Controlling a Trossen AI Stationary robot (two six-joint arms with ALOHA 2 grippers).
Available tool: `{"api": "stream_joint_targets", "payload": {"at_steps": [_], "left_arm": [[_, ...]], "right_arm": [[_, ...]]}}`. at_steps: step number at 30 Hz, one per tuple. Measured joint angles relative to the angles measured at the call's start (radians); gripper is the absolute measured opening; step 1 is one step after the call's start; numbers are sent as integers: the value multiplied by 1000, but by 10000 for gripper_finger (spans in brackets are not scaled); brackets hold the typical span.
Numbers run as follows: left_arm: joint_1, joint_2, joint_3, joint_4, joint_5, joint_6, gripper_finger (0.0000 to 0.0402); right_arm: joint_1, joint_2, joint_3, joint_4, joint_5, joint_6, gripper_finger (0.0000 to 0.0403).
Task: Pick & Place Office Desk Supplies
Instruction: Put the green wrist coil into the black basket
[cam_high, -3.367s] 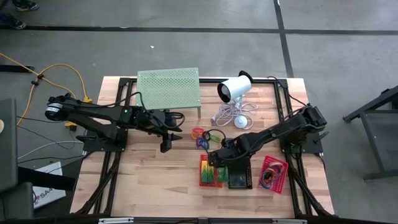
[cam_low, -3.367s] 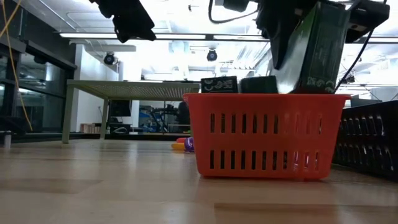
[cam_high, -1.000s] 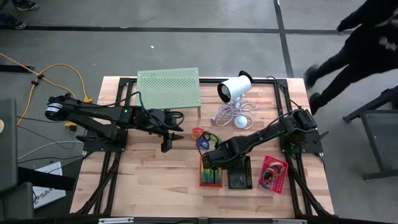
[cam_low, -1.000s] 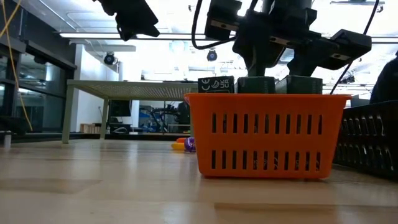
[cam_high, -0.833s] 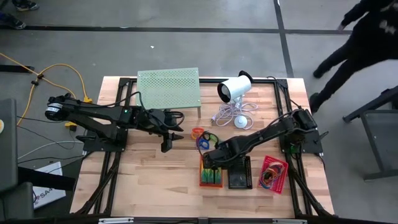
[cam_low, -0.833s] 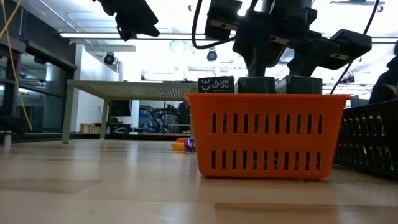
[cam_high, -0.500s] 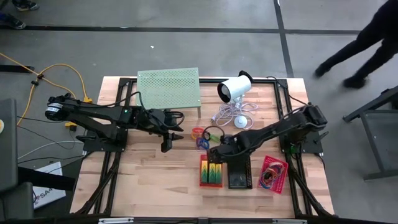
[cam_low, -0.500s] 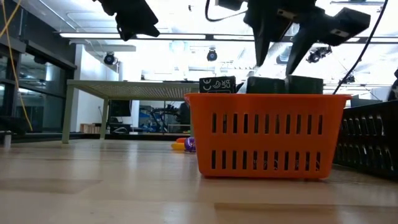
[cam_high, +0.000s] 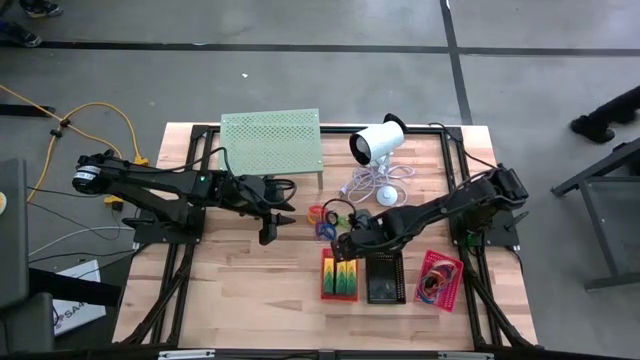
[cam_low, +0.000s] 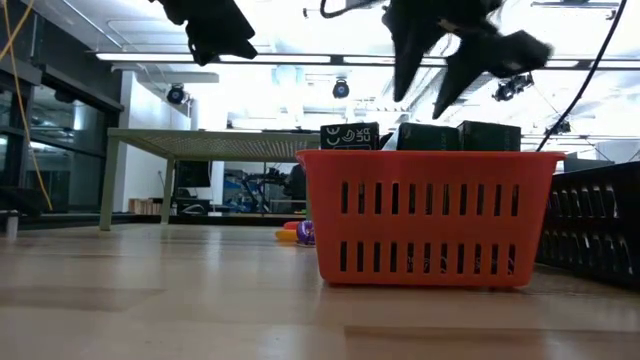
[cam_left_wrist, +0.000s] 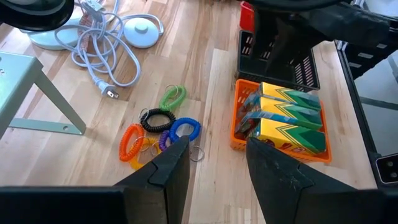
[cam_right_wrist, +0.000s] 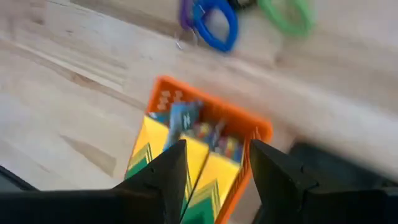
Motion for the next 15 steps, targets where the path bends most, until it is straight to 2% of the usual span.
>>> {"api": "stream_joint_targets", "payload": {"at_steps": [9, 15], "left_arm": [[0, 0, 0, 0, 0, 0, 152], [0, 0, 0, 0, 0, 0, 152]], "right_arm": [[-75, 0, 0, 46, 108, -589, 162], [-108, 0, 0, 60, 86, -884, 162]]}}
